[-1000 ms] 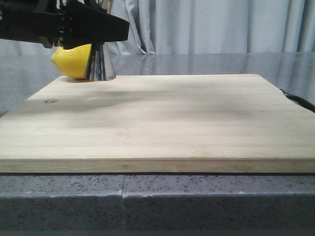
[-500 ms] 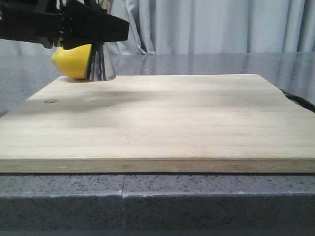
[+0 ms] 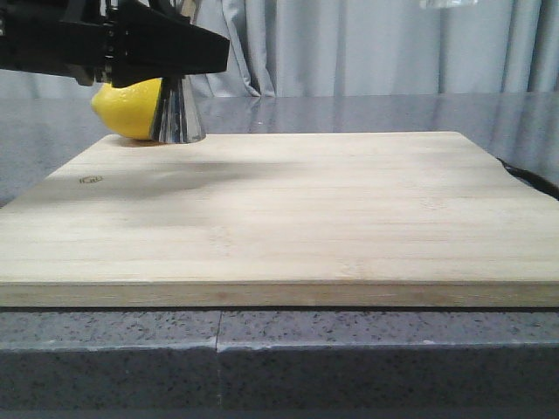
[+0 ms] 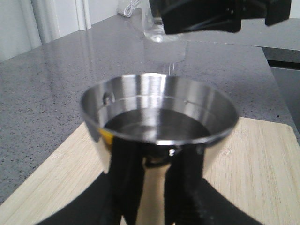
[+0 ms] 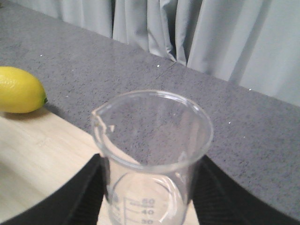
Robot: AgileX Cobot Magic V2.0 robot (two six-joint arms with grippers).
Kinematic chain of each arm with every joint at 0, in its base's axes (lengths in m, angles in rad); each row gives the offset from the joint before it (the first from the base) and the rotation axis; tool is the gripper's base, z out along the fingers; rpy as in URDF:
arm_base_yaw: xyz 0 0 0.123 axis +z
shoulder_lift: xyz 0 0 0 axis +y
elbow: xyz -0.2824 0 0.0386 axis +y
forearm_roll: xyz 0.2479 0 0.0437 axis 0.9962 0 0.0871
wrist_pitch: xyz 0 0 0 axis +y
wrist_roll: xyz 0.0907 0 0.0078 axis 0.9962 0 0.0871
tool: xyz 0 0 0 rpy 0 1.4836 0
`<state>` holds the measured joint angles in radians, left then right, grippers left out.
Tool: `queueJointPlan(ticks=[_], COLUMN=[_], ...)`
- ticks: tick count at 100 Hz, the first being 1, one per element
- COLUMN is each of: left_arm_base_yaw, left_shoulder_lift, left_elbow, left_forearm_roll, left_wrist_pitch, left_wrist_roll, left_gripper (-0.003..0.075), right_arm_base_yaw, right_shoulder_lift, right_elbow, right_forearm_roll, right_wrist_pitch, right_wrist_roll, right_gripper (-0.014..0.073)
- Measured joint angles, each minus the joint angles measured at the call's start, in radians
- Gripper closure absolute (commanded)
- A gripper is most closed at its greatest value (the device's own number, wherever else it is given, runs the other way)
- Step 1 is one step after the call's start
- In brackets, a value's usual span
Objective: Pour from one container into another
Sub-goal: 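Tilt the beaker upright and lower it toward the board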
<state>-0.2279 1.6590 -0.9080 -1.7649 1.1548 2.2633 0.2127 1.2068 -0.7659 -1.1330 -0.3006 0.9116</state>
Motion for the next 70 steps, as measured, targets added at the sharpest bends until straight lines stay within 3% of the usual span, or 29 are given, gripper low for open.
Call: queueJointPlan(ticks=[34,70], left_arm_base_yaw=[0.000,0.000], left_shoulder_lift=[0.000,0.000], left_elbow=[0.000,0.000], left_forearm_roll=[0.000,0.000], left_wrist_pitch=[0.000,0.000], left_wrist_roll=[0.000,0.000], left_gripper=[0.0523,0.0523], right_arm_base_yaw=[-0.121,-0.169], right_shoulder_lift=[0.114,0.278], right_elbow=[0.056,0.056], right_forearm_roll=[-0.018,-0.024], right_wrist_pitch=[-0.252,-0.360], right_wrist_roll=[-0.085,-0.150], right_gripper=[0.0304,0.0304])
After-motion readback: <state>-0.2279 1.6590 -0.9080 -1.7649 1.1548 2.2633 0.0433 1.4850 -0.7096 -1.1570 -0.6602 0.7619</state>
